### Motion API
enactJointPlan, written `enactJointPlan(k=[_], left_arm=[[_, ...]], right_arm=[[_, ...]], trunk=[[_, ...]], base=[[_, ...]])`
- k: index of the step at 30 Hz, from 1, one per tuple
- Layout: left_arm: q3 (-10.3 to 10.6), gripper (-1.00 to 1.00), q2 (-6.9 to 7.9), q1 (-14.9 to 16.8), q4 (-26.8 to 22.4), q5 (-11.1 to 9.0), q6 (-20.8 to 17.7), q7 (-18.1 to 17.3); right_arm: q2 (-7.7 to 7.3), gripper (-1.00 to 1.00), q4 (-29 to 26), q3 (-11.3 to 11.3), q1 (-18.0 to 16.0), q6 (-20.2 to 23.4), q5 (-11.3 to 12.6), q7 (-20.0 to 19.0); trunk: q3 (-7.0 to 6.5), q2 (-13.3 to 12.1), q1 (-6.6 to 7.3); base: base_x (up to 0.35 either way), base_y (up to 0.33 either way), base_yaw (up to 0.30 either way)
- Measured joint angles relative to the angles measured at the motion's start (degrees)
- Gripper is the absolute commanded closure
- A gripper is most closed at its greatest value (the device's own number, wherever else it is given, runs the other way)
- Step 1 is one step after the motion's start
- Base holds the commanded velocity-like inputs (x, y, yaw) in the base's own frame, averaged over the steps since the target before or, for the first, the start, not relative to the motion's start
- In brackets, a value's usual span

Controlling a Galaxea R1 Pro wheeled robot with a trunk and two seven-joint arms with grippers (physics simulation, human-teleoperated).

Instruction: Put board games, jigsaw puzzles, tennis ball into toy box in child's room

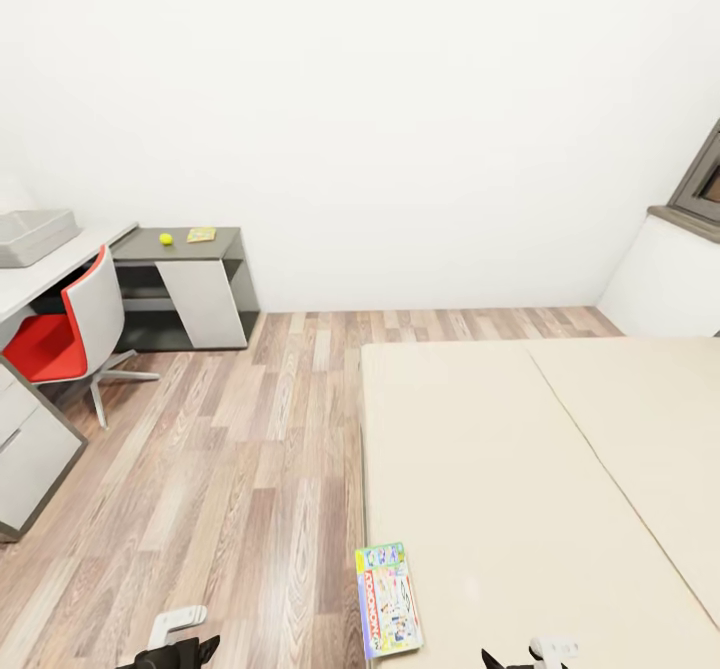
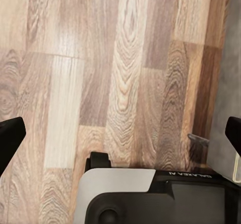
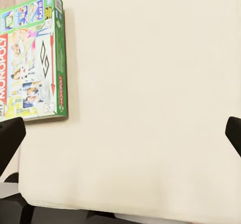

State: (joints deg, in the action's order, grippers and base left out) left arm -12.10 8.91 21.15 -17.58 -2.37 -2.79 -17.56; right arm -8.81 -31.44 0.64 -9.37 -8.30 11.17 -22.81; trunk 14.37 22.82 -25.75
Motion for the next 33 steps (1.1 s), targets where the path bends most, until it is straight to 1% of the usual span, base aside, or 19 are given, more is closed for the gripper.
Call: enactJointPlan(k=[15,33], left_arm=[[0.0,-1.0,-0.02,0.0,0.1,0.0,0.6,0.0],[0.0,-1.0,-0.02,0.0,0.1,0.0,1.1,0.0]], right_arm=[[0.03,-1.0,0.0,0.0,0.0,0.0,-0.1,0.0],[0.26,-1.0,0.0,0.0,0.0,0.0,-0.3,0.3]], trunk=[[-1.33,0.0,0.0],[-1.53,0.0,0.0]], base=[[0.0,0.0,0.0],[0.0,0.0,0.0]])
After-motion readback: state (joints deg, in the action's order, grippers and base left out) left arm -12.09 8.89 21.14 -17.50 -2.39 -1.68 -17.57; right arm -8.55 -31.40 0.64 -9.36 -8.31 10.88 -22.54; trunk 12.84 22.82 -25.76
